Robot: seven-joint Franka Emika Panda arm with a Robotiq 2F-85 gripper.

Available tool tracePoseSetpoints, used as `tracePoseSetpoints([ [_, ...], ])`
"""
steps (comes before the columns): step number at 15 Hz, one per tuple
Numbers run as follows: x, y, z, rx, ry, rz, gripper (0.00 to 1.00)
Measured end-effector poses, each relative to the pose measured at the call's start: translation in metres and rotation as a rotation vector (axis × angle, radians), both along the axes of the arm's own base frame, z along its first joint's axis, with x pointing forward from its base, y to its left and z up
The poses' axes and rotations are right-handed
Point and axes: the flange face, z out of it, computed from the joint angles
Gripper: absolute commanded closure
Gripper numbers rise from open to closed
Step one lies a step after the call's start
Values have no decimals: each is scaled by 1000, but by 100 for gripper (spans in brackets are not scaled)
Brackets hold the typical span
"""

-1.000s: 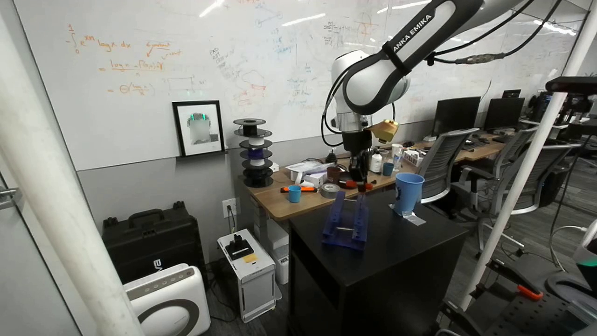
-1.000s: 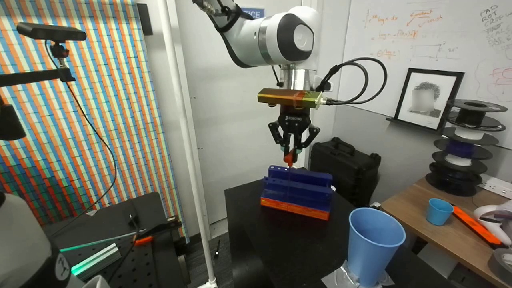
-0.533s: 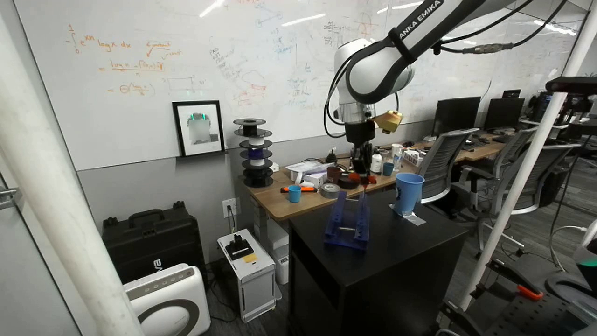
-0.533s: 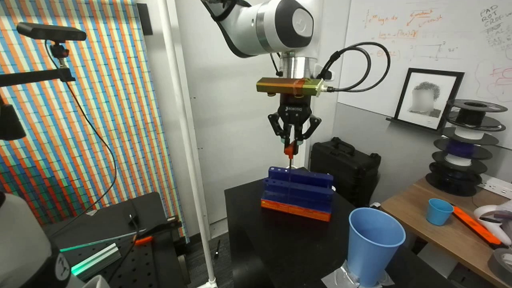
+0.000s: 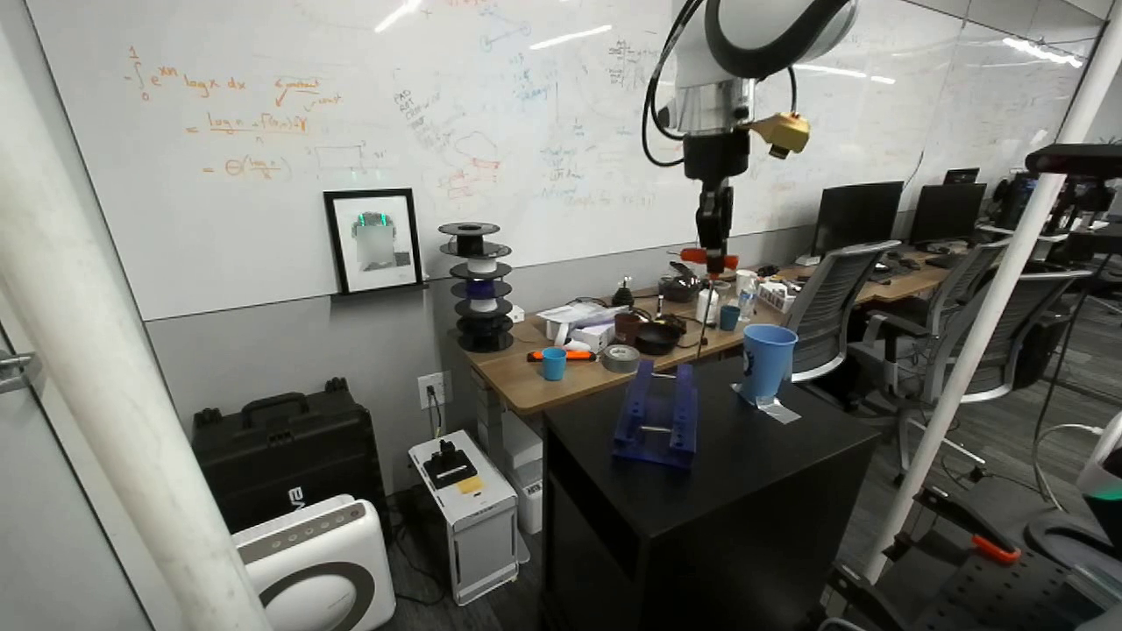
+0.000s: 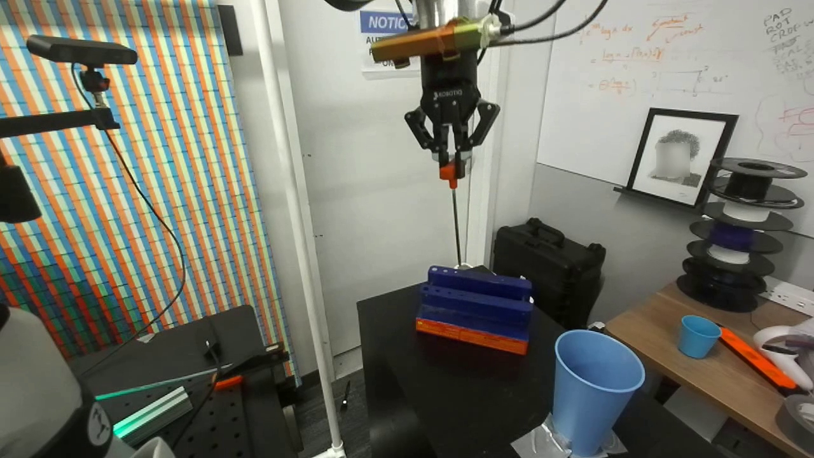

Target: Put the orange object inside the blue cup

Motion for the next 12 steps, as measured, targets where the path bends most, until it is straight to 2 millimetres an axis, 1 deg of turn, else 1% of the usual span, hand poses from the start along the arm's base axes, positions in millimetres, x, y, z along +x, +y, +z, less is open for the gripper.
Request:
tracePoseSetpoints([
  [2,-15,-3,29,-7,-46,-10,85],
  [3,-19,-10,43,-19,-82,-36,85],
  [4,-21,-21,55,-35,-117,-75,86],
  [5,-22,-38,65,-52,-147,-119,86],
  [6,-21,-58,71,-69,-170,-166,86],
  [7,-20,-83,75,-88,-185,-219,86],
  [9,-18,-133,73,-105,-190,-326,86],
  [11,-16,-174,62,-101,-175,-405,86],
  [12,-14,-188,53,-97,-167,-431,86],
])
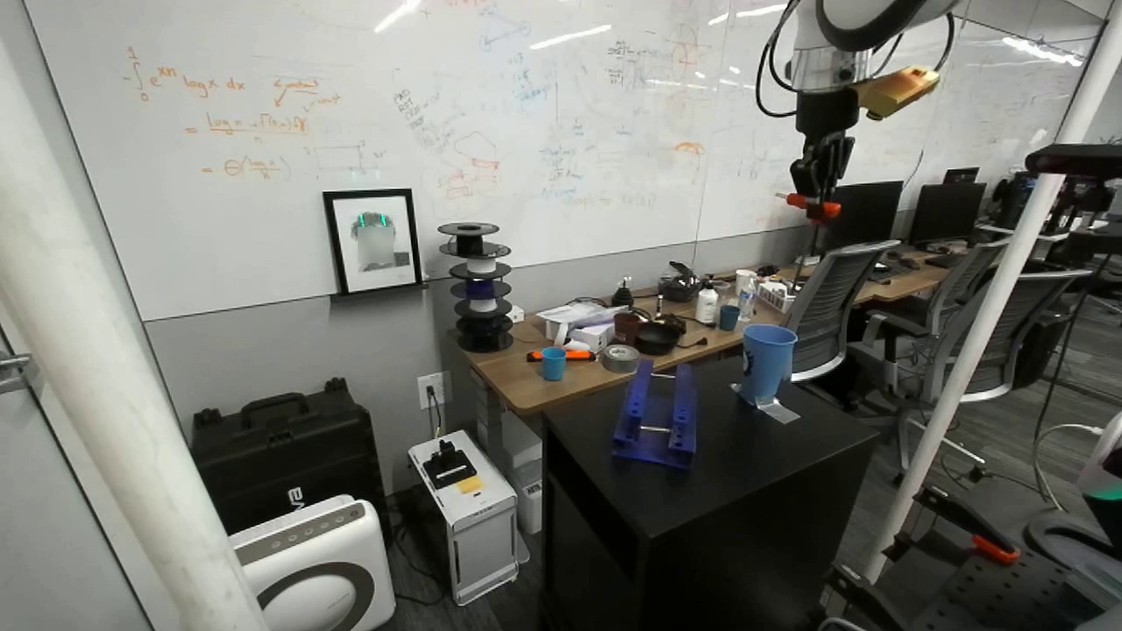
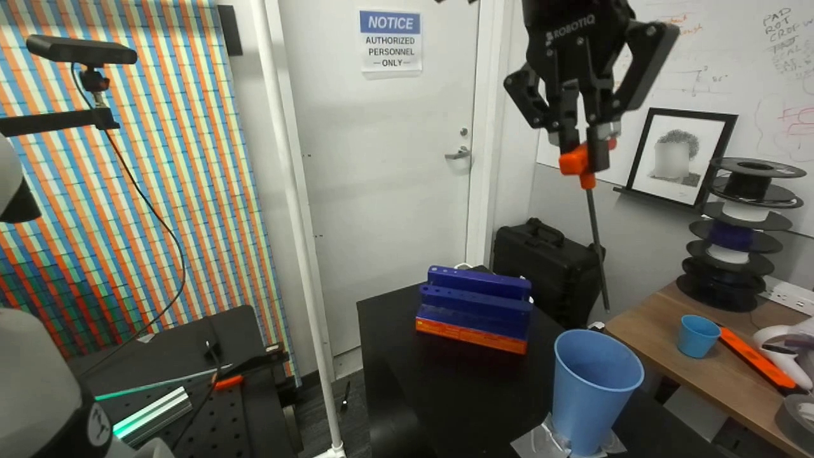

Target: Put the orange object inside the blue cup

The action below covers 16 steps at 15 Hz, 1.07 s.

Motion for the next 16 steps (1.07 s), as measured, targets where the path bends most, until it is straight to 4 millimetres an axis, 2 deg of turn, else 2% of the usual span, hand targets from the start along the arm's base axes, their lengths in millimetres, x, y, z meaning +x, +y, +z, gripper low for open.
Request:
tracePoseSetpoints([
  [3,17,-17,-39,31,3,-34,86],
  [6,38,-14,-83,77,0,-45,86],
  [9,53,-7,-118,138,40,-76,86],
  [10,56,-6,-128,154,60,-90,54],
  [11,56,-7,-138,163,86,-102,53],
  [13,54,-12,-152,173,135,-130,40],
  [14,53,-15,-153,184,149,-147,31],
  [16,51,-19,-139,213,146,-182,15],
])
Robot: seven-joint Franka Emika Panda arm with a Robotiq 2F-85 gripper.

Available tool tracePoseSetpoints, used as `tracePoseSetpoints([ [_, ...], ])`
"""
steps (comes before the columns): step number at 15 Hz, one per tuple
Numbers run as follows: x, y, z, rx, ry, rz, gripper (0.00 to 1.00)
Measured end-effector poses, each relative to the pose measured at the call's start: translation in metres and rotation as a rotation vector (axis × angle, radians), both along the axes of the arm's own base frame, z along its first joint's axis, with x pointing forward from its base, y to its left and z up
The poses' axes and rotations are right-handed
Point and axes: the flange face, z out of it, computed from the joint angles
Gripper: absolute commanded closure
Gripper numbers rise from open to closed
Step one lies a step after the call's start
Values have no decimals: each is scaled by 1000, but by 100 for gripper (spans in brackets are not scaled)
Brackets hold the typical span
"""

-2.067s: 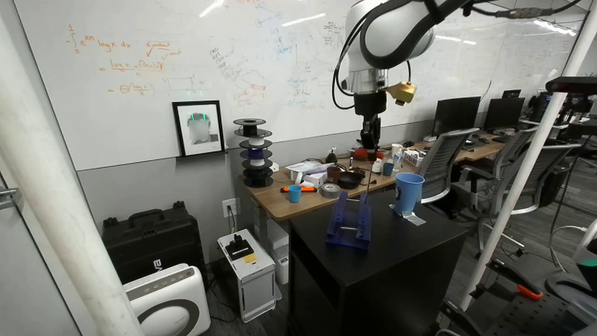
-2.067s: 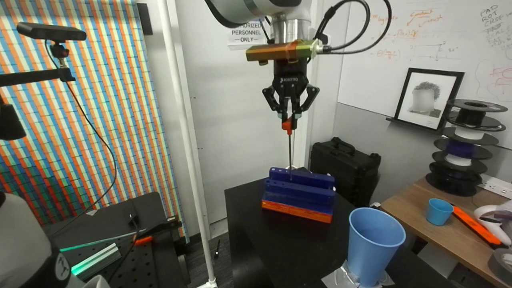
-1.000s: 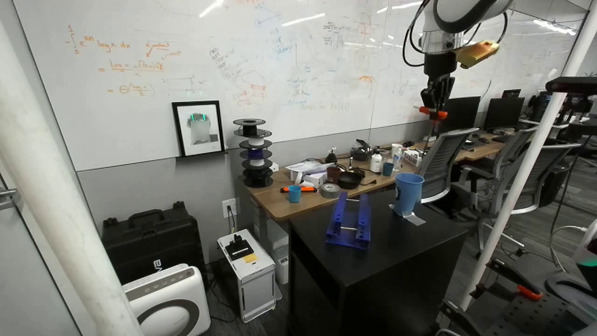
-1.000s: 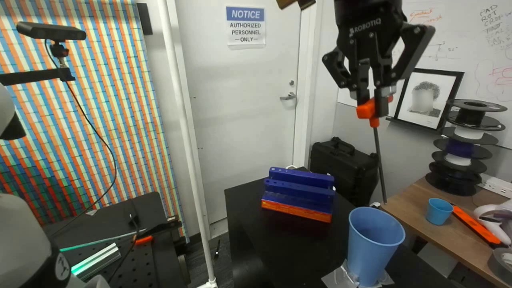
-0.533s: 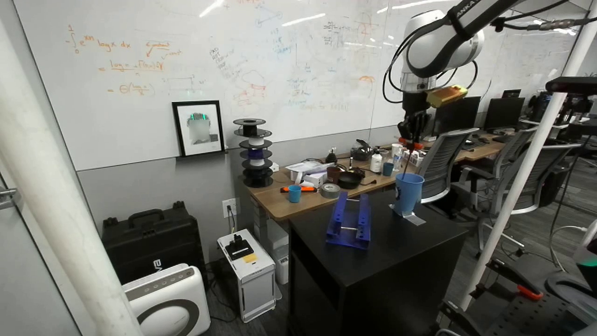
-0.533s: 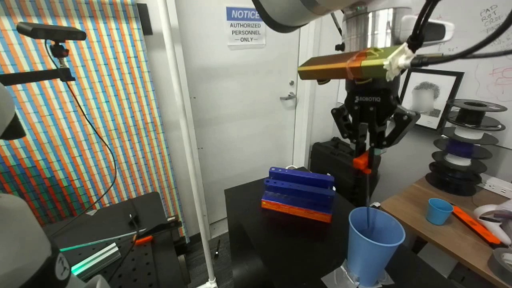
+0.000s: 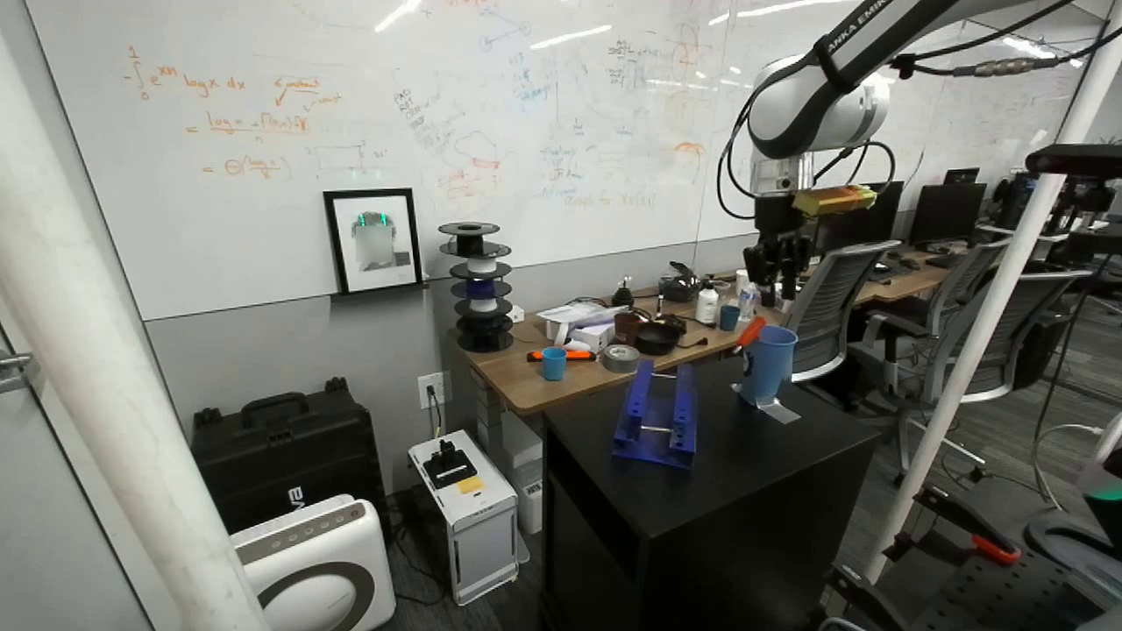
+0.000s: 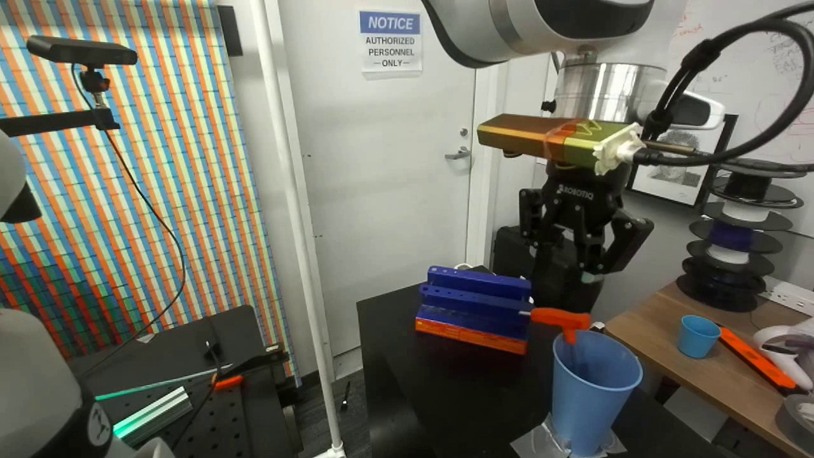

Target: Put the orange object inside the blue cup

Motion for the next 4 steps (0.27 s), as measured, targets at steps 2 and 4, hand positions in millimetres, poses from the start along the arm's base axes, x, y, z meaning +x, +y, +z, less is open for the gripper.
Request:
tracePoseSetpoints([
  [2,-7,-3,32,37,-29,-33,0],
  [4,-23,-2,73,91,-54,-64,11],
])
